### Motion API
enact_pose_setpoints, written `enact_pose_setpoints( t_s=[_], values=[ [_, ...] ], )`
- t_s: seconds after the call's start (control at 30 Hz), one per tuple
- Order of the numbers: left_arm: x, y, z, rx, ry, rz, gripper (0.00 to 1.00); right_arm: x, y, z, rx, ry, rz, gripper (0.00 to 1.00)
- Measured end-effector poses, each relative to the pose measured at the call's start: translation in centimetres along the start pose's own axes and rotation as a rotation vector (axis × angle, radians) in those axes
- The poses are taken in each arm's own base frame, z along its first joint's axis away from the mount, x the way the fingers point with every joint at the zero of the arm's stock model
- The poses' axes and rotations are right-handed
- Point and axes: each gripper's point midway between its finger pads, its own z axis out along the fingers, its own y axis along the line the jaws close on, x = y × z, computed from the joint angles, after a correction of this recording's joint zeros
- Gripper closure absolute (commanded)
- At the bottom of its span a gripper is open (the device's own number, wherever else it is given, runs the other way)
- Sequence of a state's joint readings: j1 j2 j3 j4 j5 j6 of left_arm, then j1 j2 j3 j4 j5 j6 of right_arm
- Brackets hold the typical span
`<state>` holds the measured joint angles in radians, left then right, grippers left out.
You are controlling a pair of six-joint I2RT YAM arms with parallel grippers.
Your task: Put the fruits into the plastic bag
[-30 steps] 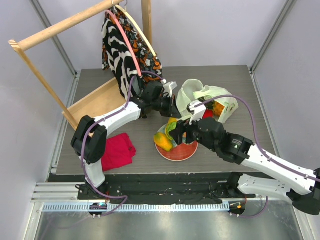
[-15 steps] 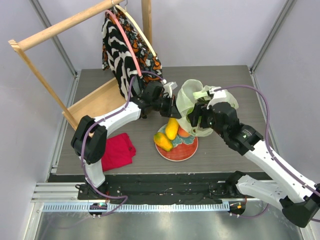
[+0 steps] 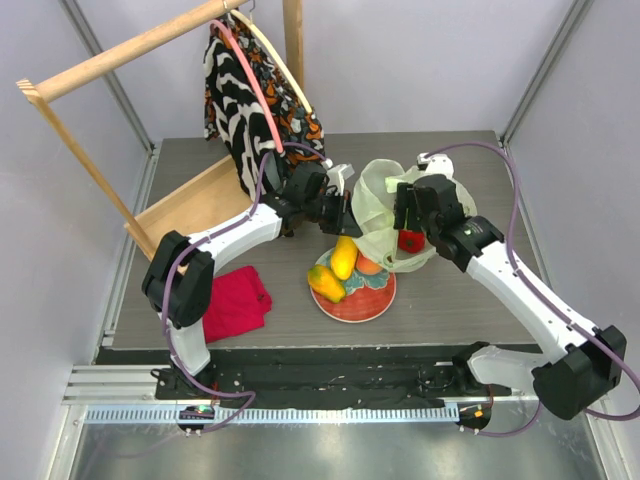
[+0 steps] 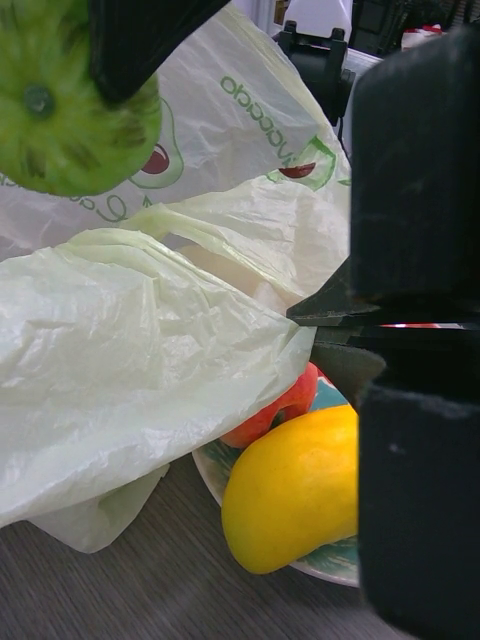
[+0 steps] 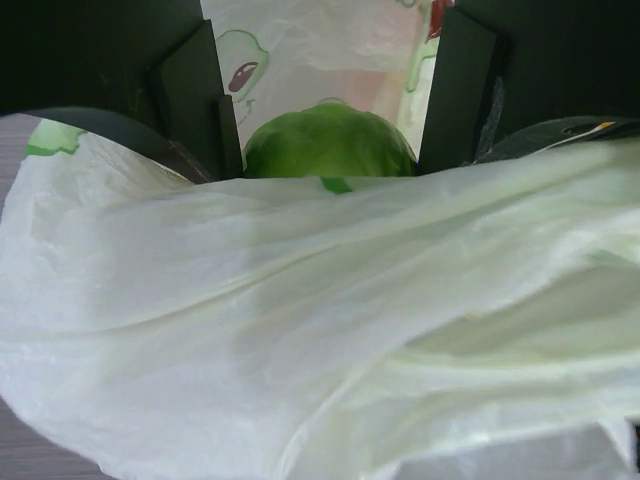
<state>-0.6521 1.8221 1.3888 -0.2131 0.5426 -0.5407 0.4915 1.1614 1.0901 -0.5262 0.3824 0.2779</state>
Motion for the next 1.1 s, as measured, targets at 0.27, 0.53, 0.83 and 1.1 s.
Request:
enact_pose_setpoints(
  t_s=[0.27, 0.53, 0.83, 1.1],
  values=[
    [0.0, 0.0, 0.0, -0.002, 0.001, -0.001, 1.00, 2.2, -2.4, 2.3, 0.147, 0.070, -0.078, 0.93],
    [0.0, 0.1, 0.0, -0.005, 0.000, -0.001, 1.00, 7.7, -5.4, 5.1, 0.199, 0.233, -0.074, 0.92],
    [0.0, 0.2, 0.0, -0.011, 0.000, 0.001, 1.00, 10.0, -6.0, 6.4, 0.184, 0.303, -0.048, 0.80],
    [0.1, 0.2, 0.0, -0.012, 0.001, 0.000, 1.00, 11.8, -6.1, 7.4, 0.172, 0.357, -0.040, 0.63]
  ],
)
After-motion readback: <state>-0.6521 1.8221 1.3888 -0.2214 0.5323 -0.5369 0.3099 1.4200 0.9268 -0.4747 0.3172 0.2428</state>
